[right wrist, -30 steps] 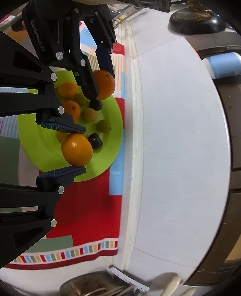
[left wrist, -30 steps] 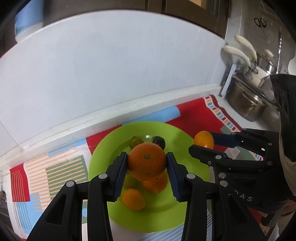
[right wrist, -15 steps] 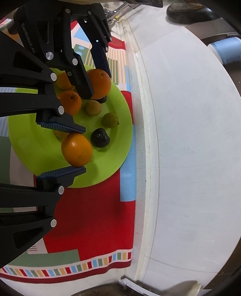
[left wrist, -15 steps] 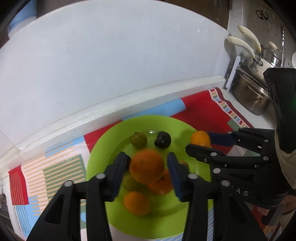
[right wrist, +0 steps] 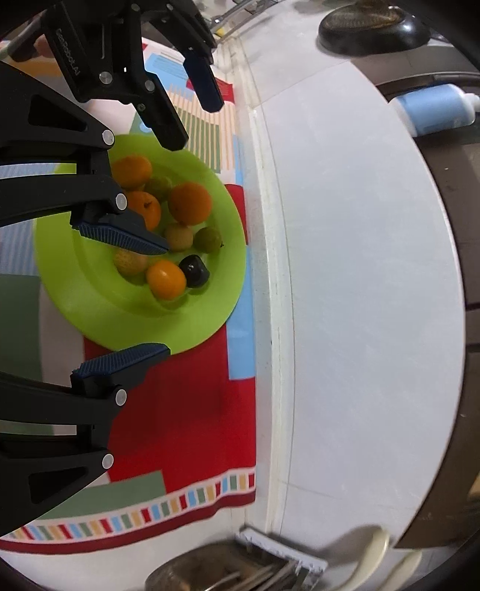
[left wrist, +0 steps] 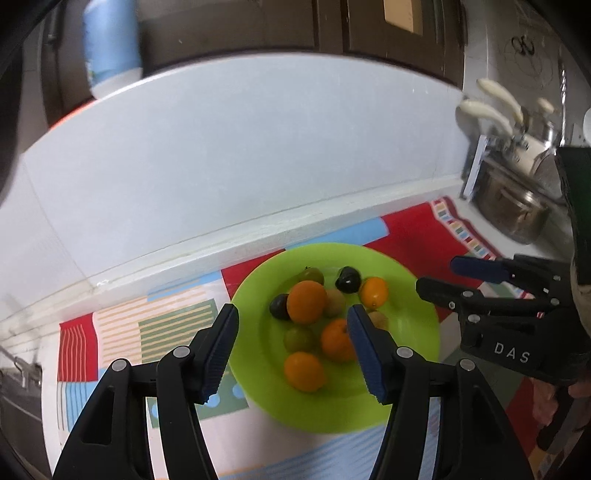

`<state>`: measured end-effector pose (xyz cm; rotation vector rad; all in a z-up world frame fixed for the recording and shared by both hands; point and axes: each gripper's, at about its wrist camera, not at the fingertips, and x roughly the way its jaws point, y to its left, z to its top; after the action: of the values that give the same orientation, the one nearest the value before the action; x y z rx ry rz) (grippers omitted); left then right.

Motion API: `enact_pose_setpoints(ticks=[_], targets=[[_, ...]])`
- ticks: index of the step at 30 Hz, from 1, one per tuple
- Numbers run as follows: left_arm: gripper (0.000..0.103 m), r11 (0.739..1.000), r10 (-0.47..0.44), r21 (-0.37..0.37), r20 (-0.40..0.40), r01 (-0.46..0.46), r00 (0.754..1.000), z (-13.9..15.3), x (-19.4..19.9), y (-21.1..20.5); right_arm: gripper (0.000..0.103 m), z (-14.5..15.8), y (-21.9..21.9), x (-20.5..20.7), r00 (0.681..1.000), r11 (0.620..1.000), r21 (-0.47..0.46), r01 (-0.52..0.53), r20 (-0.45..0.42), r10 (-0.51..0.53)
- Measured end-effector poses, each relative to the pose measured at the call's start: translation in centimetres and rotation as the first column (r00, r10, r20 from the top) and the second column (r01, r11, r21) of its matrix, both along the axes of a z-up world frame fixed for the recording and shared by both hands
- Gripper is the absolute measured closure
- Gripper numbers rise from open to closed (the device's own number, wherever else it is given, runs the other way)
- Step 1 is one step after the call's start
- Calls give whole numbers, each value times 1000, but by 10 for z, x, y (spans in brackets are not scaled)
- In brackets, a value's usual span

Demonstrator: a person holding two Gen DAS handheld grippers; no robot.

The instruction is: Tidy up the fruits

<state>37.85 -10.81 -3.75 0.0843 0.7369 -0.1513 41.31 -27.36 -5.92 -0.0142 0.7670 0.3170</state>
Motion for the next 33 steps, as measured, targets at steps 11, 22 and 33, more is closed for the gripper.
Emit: enact_pose_setpoints(ticks=[11,22,33], targets=[[30,999,49,-18,96,-47,994,39,-69,10,52,39,-11,-79,992,998,27,55,112,-58],[14,998,55,1,164,-56,985,57,-149,11,40,52,-13,-162,983,997,40,71,168,-77],[9,998,68,-3,184,-68,981,64,-210,19,29,60,-8,-230,976,998,14,61,207,-63]])
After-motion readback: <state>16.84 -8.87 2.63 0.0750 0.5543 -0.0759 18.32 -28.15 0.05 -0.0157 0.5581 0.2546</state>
